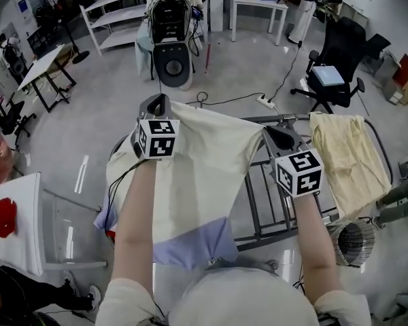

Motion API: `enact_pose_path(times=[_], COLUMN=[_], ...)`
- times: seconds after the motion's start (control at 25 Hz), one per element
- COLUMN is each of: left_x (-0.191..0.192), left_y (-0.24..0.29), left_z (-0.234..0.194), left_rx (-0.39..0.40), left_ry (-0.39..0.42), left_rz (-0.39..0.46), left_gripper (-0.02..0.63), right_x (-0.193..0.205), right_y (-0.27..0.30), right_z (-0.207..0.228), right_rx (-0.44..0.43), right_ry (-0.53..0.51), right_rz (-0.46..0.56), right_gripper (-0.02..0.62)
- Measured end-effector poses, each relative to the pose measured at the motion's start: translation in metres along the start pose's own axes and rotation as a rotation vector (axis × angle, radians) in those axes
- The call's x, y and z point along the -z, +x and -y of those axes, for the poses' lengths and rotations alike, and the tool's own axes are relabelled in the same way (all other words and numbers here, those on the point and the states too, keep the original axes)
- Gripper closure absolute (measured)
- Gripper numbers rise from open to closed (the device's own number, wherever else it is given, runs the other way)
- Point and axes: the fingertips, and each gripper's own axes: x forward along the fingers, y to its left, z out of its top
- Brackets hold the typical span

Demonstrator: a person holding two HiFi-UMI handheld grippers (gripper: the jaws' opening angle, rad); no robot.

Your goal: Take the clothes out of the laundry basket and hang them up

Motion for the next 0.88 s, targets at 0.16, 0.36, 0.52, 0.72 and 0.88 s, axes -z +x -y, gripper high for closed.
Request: enact_pose_path(times=[0.16,0.36,0.52,0.72,0.88], left_x=[0.010,0.026,0.054,0.085,0.094], left_y=[0.028,0.041,0.040,0.023,-0.001], left_z=[0.045,0.085,0.097,0.101,0.096], left_rx=[0.108,0.230,0.298,0.351,0.369], left_ry=[-0.011,-0.053,-0.067,-0.092,-0.124], left_rz=[-0.023,-0.086,-0.197,-0.308,-0.328], left_gripper=[0.593,0.592,0.580,0.364,0.364], right_x=[0.031,0.072,0.112,0.135,0.134], right_y=[-0.008,-0.013,-0.007,-0.010,-0.008], right_z=[0.025,0.038,0.025,0.020,-0.001], right_rx=[0.074,0.116,0.106,0.170,0.086], right_ry=[0.052,0.091,0.088,0.058,0.054], right_rz=[-0.053,-0.168,-0.302,-0.362,-0.337], right_gripper=[0.578,0.578,0.574,0.509,0.482])
